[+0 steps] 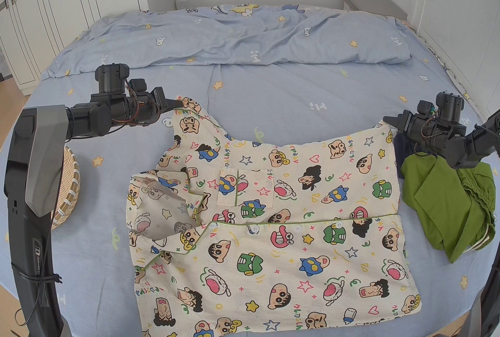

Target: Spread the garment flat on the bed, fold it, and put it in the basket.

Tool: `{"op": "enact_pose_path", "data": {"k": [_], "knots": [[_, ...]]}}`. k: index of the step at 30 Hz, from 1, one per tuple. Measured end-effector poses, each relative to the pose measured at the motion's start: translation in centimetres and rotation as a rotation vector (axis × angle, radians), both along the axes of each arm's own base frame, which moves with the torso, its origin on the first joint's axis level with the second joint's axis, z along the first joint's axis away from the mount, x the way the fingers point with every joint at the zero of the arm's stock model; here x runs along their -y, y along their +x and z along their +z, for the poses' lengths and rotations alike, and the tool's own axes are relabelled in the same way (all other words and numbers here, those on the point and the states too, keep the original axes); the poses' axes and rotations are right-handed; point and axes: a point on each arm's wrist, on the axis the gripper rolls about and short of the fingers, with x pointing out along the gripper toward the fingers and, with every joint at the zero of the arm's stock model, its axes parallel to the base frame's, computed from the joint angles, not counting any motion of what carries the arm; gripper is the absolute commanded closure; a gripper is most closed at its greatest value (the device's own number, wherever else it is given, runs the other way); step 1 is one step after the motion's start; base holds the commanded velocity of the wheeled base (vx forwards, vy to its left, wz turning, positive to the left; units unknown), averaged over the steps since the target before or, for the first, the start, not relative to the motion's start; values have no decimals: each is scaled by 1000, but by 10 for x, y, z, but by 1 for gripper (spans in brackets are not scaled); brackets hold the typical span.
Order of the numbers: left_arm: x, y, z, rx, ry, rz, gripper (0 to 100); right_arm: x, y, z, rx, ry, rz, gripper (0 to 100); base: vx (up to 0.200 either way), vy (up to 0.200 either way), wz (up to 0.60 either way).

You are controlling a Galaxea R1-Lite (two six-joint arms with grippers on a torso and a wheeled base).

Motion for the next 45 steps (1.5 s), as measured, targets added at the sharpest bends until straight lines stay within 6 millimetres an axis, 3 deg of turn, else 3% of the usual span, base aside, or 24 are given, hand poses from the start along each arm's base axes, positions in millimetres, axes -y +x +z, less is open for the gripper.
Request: {"op": "enact_pose_path", "data": {"k": [2,3,5,6,17,27,37,45], "knots": [[0,0,-1,-8,-5,2,100,0,0,-1,-2,0,0,100,0,0,0],[0,1,-2,-9,-6,3,0,0,0,-1,-3,0,0,100,0,0,0],[0,1,-3,-11,-6,2,0,-1,1,-1,-4,0,1,100,0,0,0],[0,1,-3,-12,-7,2,0,-1,1,-2,-4,1,2,0,0,0,0],[-4,2,-3,-25,-29,21,0,-1,1,-2,-6,2,2,0,0,0,0],[-13,3,5,19,4,168,0,2,-4,11,9,36,-14,0,0,0,0],[1,1,6,7,-4,148,0,0,-11,23,32,40,-11,0,0,0,0],[11,-8,32,5,-92,147,0,-2,-17,28,55,38,-7,0,0,0,0]]}}
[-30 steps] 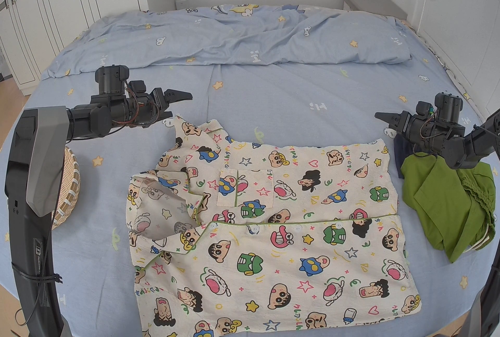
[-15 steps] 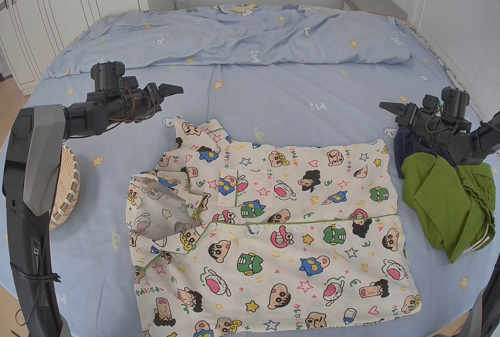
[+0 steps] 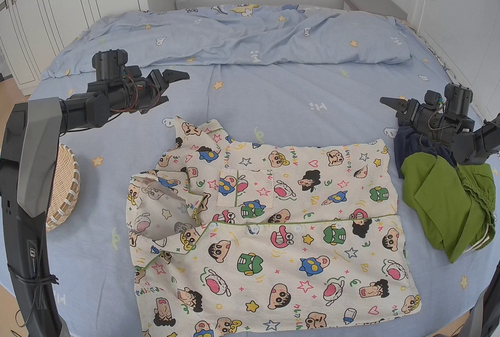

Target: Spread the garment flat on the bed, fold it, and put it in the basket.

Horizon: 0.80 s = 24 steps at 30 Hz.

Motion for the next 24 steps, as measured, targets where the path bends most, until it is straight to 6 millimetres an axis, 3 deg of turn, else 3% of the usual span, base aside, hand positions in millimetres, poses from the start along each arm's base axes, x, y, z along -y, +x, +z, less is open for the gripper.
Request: {"op": "enact_pose_path", "data": {"k": [5,9,14,18,24], "knots": [[32,-11,19,46,-22,-61,0,-1,-4,3,9,-1,2,0,0,0,0],[61,-15,17,35,-18,-91,0,-3,-9,6,20,-2,4,0,0,0,0],[85,-20,-16,-168,54,-62,0,-3,-13,9,30,-3,5,0,0,0,0],[93,-21,-49,-329,131,-28,0,-4,-16,11,38,-4,5,0,0,0,0],[108,-19,-81,-392,195,-24,0,-3,-18,15,57,-5,3,0,0,0,0]]}}
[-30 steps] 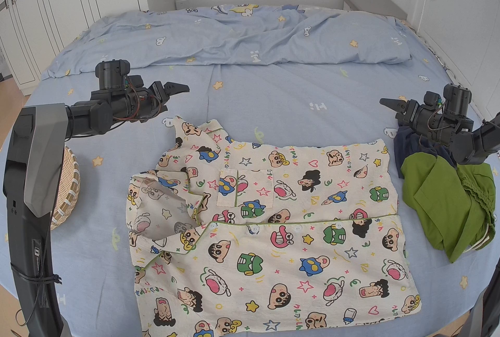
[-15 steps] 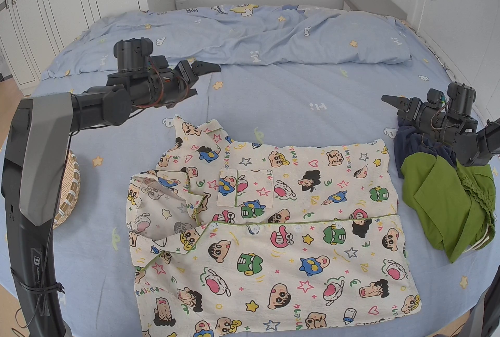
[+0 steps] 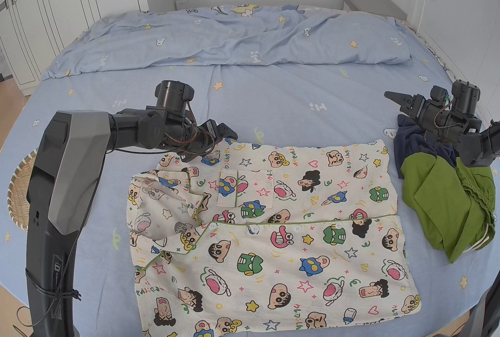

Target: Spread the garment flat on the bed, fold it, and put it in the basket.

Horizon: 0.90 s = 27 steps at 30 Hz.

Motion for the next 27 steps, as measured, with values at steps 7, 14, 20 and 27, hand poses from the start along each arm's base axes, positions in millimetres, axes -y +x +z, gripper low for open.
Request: {"op": "enact_pose_path", "data": {"k": [7,14,20,27], "knots": [[-2,-2,-2,-33,-4,-7,0,0,-1,0,4,1,-2,0,0,0,0],[-15,-5,51,142,-112,-64,0,0,-1,0,8,1,-1,0,0,0,0],[-29,-8,99,480,-212,-118,0,0,-2,0,16,5,-1,0,0,0,0],[-42,-20,115,756,-244,-189,0,0,-3,0,20,10,-1,0,0,0,0]]}}
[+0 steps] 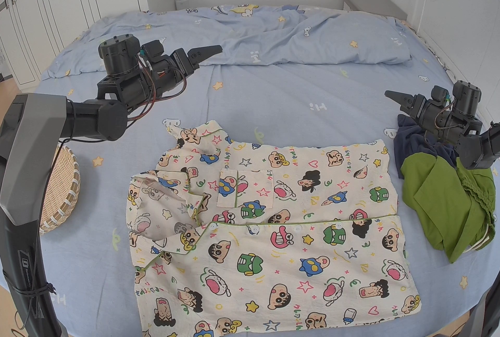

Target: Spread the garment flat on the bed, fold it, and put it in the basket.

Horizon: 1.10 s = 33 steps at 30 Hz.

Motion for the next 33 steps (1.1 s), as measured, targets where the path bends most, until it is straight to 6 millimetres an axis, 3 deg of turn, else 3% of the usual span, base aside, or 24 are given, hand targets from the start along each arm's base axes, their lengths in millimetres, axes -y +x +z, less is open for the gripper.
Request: {"op": "enact_pose_path", "data": {"k": [5,17,33], "knots": [[0,0,-4,47,49,45,0,0,0,0,3,1,-1,0,0,0,0],[16,17,-37,-304,180,110,0,1,-1,0,7,4,-2,0,0,0,0],[27,41,-94,-403,223,112,0,2,-1,1,31,3,-5,0,0,0,0]]}}
